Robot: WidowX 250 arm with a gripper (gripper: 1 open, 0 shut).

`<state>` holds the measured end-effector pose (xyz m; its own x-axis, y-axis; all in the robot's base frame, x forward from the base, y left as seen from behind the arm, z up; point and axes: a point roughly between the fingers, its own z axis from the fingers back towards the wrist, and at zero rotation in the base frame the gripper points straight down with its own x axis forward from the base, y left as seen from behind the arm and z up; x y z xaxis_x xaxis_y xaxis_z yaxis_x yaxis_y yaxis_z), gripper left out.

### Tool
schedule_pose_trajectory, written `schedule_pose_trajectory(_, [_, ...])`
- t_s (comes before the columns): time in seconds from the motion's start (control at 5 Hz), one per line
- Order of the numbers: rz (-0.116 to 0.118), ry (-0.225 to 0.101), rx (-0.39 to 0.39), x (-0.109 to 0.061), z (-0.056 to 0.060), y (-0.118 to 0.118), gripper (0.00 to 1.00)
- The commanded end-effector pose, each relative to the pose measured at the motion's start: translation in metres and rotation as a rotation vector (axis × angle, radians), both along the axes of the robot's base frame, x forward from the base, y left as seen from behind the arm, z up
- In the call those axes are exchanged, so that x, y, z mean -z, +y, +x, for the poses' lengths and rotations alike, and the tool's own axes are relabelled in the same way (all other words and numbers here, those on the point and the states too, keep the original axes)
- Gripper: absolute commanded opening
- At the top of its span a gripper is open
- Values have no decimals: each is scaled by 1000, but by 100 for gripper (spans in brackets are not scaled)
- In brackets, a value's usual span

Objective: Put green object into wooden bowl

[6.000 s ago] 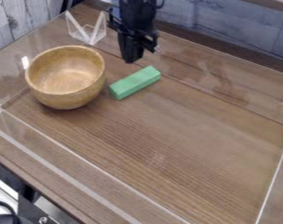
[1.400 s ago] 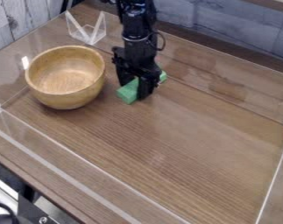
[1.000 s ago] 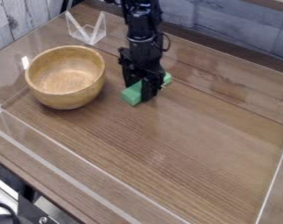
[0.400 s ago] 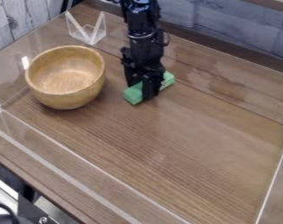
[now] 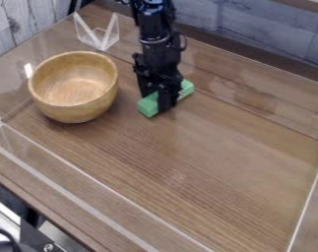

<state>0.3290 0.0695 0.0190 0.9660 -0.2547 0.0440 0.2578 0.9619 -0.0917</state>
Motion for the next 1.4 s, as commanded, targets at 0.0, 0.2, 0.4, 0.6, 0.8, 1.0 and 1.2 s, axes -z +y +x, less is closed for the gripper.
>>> schedule_pose_trajectory(0.0, [8,-46,20,-17,2,10,0])
schedule_pose_trajectory(0.2, [4,-46,57,-20,0,11,0])
schedule_pose_trajectory(0.4, [0,-46,114,-24,2,10,0])
schedule_pose_trajectory(0.6, [-2,-61,62,-42,-7,4,0])
schedule_pose_trajectory(0.8, [0,-85,0,-66,-16,0,0])
schedule_pose_trajectory(1.0, [9,-109,-87,-91,-15,23,0])
schedule_pose_trajectory(1.2, [21,-116,-165,-103,-18,58,0])
